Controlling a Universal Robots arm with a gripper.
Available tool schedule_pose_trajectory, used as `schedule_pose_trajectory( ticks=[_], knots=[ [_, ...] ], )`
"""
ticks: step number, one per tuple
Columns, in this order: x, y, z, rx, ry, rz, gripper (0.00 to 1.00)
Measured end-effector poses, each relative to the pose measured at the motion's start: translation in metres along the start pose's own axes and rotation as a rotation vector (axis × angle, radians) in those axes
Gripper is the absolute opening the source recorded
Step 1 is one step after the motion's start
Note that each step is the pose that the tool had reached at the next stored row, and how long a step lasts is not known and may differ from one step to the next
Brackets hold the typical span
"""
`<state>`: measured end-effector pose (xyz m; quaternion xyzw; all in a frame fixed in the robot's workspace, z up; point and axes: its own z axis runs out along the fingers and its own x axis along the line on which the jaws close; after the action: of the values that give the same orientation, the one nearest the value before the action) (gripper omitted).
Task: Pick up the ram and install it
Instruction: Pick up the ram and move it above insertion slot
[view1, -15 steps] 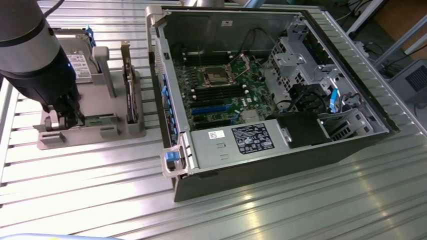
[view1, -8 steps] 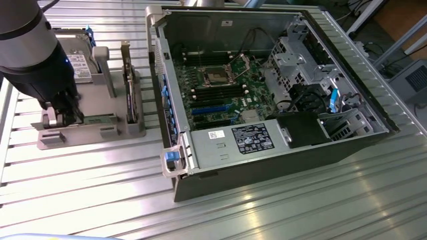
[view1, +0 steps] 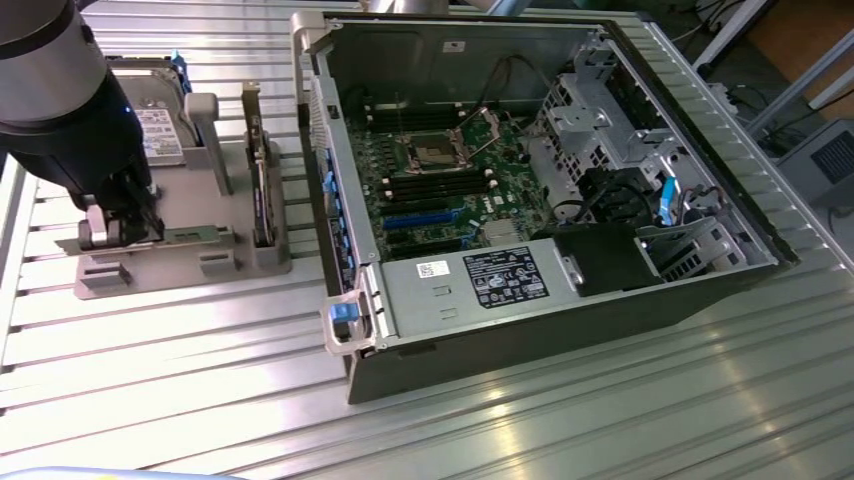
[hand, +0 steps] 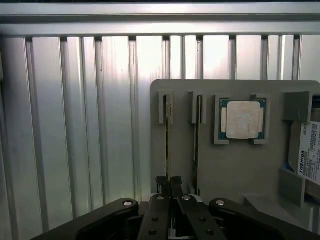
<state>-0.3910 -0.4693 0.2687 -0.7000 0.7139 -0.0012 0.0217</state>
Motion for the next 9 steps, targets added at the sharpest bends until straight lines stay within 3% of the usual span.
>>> schedule_pose_trajectory(
  ticks=[9],
  knots=[
    [-0.0003, -0.0003, -0.0101, 0.0000, 0.0000, 0.000, 0.12]
  ],
)
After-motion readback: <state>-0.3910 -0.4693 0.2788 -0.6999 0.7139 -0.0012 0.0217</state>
